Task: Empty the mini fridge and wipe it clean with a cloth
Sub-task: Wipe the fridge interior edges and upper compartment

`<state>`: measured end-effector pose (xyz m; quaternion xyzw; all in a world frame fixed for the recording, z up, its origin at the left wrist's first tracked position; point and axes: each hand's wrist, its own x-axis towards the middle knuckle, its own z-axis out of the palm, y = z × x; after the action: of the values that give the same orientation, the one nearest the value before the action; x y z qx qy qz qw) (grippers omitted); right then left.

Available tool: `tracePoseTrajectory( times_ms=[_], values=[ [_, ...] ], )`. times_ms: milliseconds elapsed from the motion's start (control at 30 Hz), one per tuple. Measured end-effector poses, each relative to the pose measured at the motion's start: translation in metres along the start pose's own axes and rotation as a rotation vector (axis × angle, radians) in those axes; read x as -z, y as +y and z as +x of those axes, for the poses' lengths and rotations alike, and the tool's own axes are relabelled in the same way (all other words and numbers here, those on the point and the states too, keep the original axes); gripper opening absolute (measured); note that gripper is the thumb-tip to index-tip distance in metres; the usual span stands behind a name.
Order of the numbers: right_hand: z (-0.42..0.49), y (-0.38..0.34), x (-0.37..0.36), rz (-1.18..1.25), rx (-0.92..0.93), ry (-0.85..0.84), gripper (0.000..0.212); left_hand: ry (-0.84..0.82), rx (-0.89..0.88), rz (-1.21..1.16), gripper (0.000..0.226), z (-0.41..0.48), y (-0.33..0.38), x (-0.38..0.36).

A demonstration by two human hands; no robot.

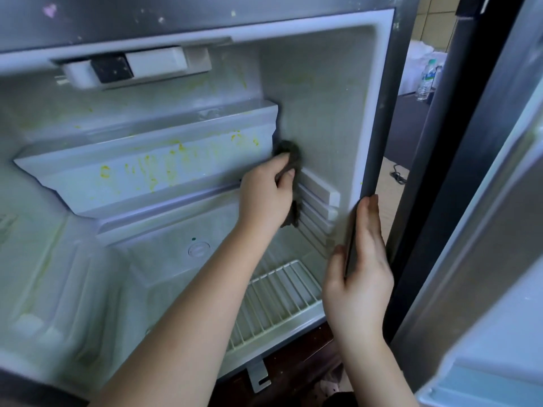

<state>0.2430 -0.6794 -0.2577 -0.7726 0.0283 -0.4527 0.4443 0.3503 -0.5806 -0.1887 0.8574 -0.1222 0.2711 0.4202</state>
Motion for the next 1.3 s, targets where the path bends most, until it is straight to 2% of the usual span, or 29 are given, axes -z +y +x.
tracePoseTrajectory(
  times_ms=[100, 200, 367, 567, 800, 900, 1133, 1200, 1300],
  values=[
    [0.001, 0.0, 0.002, 0.008, -0.011, -0.023, 0.069, -0.002, -0.119, -0.132, 0.035, -0.042, 0.021, -0.001],
    [0.0, -0.001, 0.003, 0.045, -0.042, -0.04, 0.072, -0.007, -0.196, -0.162, 0.036, -0.065, 0.033, -0.001],
    [-0.002, -0.001, 0.005, 0.096, -0.061, -0.083, 0.075, 0.091, -0.098, -0.227, 0.019, -0.054, 0.049, -0.004],
    [0.0, -0.002, 0.008, 0.143, -0.123, -0.123, 0.079, 0.116, -0.118, -0.253, 0.023, -0.062, 0.069, -0.015],
    [-0.002, -0.003, 0.012, 0.135, -0.107, -0.147, 0.083, 0.384, -0.241, -0.205, 0.024, -0.024, 0.109, -0.003],
    [-0.002, -0.001, 0.013, 0.134, -0.099, -0.152, 0.083, 0.405, -0.181, -0.253, 0.022, -0.028, 0.109, -0.007],
    [-0.002, -0.001, 0.011, 0.14, -0.076, -0.18, 0.087, 0.266, 0.157, -0.425, 0.015, -0.05, 0.057, -0.015],
    [-0.001, -0.001, 0.012, 0.133, -0.084, -0.184, 0.088, 0.276, 0.074, -0.44, 0.016, -0.045, 0.067, -0.007],
    [0.0, -0.003, 0.012, 0.111, -0.078, -0.178, 0.086, 0.38, -0.252, -0.351, 0.012, -0.033, 0.095, 0.005]
  ],
)
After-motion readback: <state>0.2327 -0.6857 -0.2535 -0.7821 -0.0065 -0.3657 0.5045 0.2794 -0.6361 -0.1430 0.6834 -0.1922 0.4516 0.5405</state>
